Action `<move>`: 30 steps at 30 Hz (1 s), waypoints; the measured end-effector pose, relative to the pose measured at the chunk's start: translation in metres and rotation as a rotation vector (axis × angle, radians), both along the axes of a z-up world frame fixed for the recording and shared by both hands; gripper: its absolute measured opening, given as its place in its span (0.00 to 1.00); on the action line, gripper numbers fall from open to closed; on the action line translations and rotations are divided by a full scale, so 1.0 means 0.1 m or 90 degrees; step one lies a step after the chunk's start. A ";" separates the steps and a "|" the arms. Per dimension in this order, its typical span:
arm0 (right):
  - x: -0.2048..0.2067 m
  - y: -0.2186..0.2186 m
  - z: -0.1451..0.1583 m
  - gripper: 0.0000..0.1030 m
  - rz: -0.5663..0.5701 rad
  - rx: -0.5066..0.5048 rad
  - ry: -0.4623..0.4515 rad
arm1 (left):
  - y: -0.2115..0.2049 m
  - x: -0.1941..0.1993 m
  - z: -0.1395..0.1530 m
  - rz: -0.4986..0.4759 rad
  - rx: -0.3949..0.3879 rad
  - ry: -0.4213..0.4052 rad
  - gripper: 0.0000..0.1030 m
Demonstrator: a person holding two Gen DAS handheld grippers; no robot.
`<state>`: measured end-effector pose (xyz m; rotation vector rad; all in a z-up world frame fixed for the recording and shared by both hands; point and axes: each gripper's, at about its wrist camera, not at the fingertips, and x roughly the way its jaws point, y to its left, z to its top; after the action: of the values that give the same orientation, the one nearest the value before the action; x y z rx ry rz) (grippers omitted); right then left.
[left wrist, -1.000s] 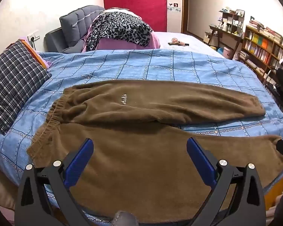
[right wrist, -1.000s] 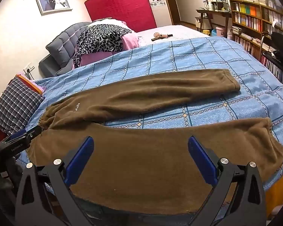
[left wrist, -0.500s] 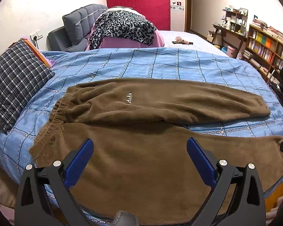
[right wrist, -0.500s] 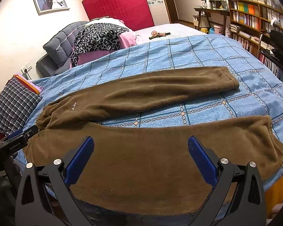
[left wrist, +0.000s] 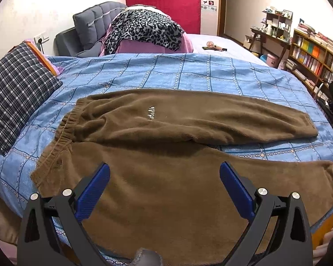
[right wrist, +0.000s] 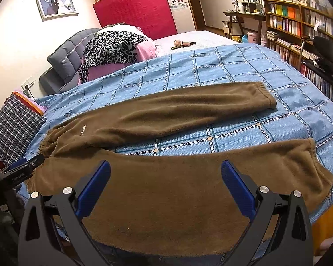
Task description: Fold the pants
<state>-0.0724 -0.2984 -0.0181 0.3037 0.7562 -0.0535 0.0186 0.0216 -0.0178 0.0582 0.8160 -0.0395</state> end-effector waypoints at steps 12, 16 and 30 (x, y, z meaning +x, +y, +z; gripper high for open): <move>0.05 0.02 -0.04 0.97 0.011 0.023 0.009 | 0.11 0.05 -0.04 0.006 -0.011 0.003 0.95; 0.08 0.05 -0.06 0.97 0.015 0.020 0.018 | 0.14 0.07 -0.07 0.010 -0.010 0.009 0.95; 0.14 -0.03 -0.17 0.97 0.004 0.028 0.034 | 0.18 0.17 -0.14 0.016 0.002 0.018 0.95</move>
<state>-0.0587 -0.3009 -0.0346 0.3425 0.8118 -0.0394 0.0358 0.0394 -0.0322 0.0504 0.8453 -0.0159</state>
